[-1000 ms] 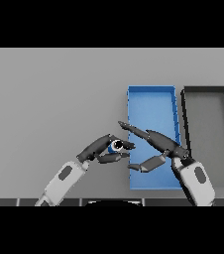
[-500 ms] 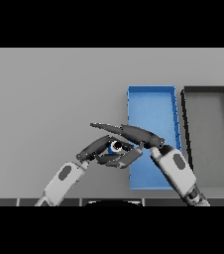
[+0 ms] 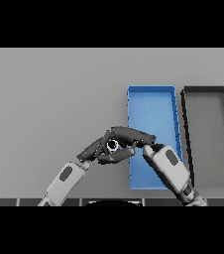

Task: Pick up the blue pipe and place it into the blue bin.

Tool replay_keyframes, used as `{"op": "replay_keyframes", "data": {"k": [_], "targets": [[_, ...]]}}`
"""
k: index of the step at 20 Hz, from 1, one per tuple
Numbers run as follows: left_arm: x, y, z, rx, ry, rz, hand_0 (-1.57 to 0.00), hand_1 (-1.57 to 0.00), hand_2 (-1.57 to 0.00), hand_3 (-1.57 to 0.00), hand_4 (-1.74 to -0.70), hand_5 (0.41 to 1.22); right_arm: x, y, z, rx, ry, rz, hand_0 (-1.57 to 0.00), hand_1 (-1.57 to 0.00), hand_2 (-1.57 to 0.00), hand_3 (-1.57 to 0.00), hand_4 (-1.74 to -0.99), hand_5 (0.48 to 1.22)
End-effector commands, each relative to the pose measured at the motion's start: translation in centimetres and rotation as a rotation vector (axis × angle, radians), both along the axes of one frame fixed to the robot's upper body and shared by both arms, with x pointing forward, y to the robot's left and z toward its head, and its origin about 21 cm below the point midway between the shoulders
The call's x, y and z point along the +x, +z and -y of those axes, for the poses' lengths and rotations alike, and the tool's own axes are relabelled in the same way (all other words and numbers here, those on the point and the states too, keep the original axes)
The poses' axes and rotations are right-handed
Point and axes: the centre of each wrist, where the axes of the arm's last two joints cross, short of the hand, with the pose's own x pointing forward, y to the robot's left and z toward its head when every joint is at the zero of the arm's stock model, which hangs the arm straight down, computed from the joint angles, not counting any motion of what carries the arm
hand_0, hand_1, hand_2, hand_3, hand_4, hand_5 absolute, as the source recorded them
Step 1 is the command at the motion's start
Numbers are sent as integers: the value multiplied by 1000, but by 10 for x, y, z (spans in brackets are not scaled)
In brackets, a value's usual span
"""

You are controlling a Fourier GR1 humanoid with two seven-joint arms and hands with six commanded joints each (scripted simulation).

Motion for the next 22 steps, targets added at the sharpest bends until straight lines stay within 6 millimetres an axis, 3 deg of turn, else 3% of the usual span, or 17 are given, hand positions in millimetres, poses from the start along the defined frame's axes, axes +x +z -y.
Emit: {"op": "replay_keyframes", "data": {"k": [1, 4, 7, 8, 10, 12, 13, 18, 22], "targets": [[2, 1, -2, -27, -2, 1, -1363, -1344, -1254, -1312, -1686, 1221, -3, -1, -1, 24, 3, 15, -1392, -1388, -1396, -1320, -1452, 968], [1, -1, -1, -36, -9, -8, -1464, -1455, -1372, -1438, -1713, 1221, -6, 2, -1, -10, -1, 109, -1479, -1477, -1482, -1442, -1457, 1092], [1, 1, -8, -43, 1, -11, -1516, -1512, -1388, -1503, -1727, 1221, -4, 4, -2, 10, -12, 96, -1524, -1523, -1525, -1505, -1475, 1155], [1, 1, -6, -29, 0, 6, -1435, -1354, -1221, -1333, -1648, 1221, -5, 2, -2, 27, -13, 82, -1533, -1533, -1534, -1518, -1480, 1168], [4, 3, -9, 50, -33, 70, -925, -866, -781, -853, -1415, 1221, -6, 3, -3, 33, -13, 60, -1547, -1546, -1548, -1537, -1487, 1187], [6, 1, -14, 98, -88, 117, -592, -554, -500, -546, -1216, 1221, -8, 5, 1, 14, -18, 67, -1556, -1555, -1556, -1549, -1490, 1199], [7, 1, -16, 116, -94, 131, -473, -443, -399, -436, -1143, 1187, -8, 5, -3, 17, -13, 67, -1559, -1558, -1559, -1554, -1491, 1204], [7, -2, -20, 203, -38, 108, -154, -145, -130, -142, -942, 785, -8, 7, -4, 83, 22, 93, -1567, -1567, -1567, -1565, -1496, 1215], [9, -1, -19, 221, -18, 86, -63, -59, -53, -58, -887, 638, -10, 8, -8, 73, 9, 104, -1569, -1569, -1569, -1569, -1493, 1219]]}}
